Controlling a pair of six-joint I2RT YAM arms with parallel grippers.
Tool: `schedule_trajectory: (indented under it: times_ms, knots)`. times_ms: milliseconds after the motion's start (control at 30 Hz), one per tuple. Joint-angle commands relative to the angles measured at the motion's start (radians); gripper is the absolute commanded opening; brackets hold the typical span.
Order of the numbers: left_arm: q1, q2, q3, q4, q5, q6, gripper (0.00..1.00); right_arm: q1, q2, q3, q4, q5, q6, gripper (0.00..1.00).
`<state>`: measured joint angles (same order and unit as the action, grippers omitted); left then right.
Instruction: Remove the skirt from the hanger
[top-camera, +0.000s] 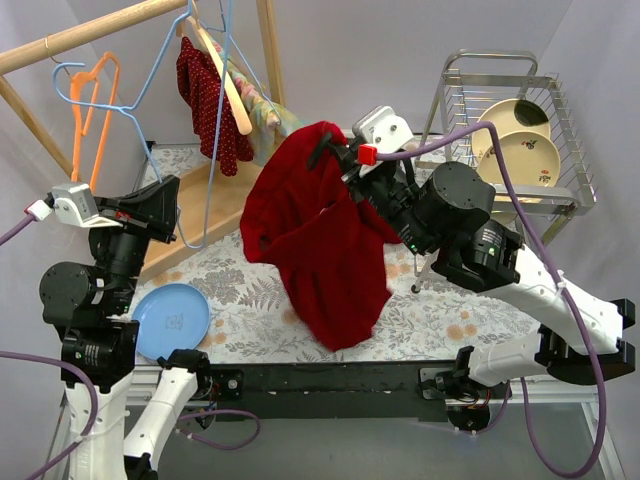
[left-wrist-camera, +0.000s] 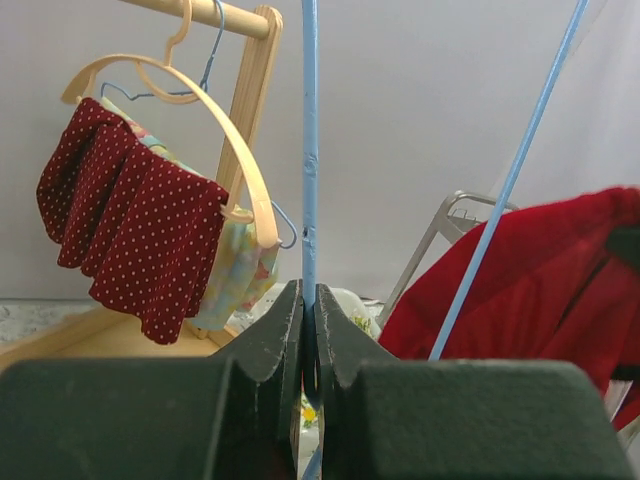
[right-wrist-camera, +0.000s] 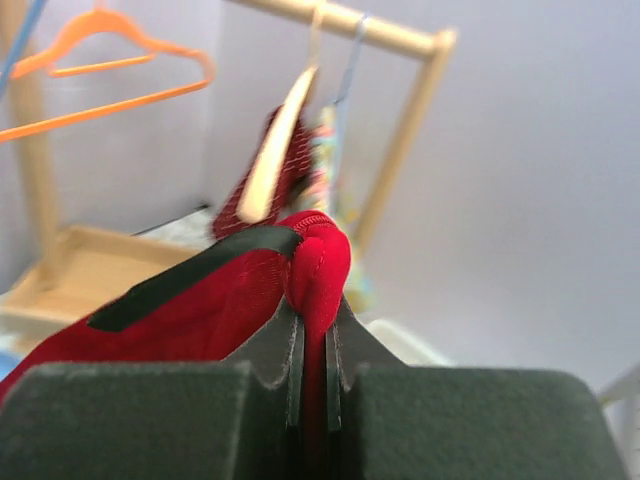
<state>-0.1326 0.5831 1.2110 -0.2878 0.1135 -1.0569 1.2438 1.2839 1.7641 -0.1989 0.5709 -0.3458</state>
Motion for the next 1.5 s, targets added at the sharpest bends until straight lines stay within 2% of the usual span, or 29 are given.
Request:
schedule_trajectory:
  times_ms: [0, 233, 467, 600, 733, 867, 967, 1100, 1267, 1333, 1467]
  knots:
    - [0.005, -0.022, 0.047, -0.068, -0.020, 0.032, 0.00, -0.024, 0.052, 0.068, 0.354, 0.136, -0.327, 0.01]
    - [0.005, -0.057, 0.053, -0.097, -0.040, 0.035, 0.00, -0.255, 0.232, 0.267, 0.282, 0.090, -0.343, 0.01]
    - [0.005, -0.088, 0.056, -0.097, 0.029, -0.006, 0.00, -0.415, 0.405, 0.449, 0.407, -0.011, -0.352, 0.01]
    - [0.005, -0.097, 0.076, -0.100, 0.037, -0.018, 0.00, -0.454, 0.430, 0.404, 0.680, -0.037, -0.424, 0.01]
    - [0.005, -0.103, 0.088, -0.097, 0.057, -0.037, 0.00, -0.497, 0.462, 0.425, 0.745, -0.121, -0.446, 0.01]
    - [0.005, -0.106, 0.088, -0.099, 0.064, -0.041, 0.00, -0.530, 0.524, 0.460, 0.823, -0.143, -0.507, 0.01]
    - [0.005, -0.109, 0.088, -0.099, 0.051, -0.028, 0.00, -0.566, 0.542, 0.472, 0.797, -0.181, -0.480, 0.01]
    - [0.005, -0.111, 0.090, -0.097, 0.028, -0.014, 0.00, -0.573, 0.540, 0.361, 0.822, -0.172, -0.489, 0.01]
    - [0.005, -0.117, 0.087, -0.094, 0.026, -0.006, 0.00, -0.575, 0.509, 0.096, 0.828, -0.140, -0.444, 0.01]
    - [0.005, -0.118, 0.078, -0.091, 0.020, -0.005, 0.00, -0.575, 0.509, 0.043, 0.805, -0.141, -0.412, 0.01]
    - [0.005, -0.117, 0.078, -0.085, 0.011, 0.000, 0.00, -0.581, 0.522, -0.017, 0.683, -0.135, -0.178, 0.01]
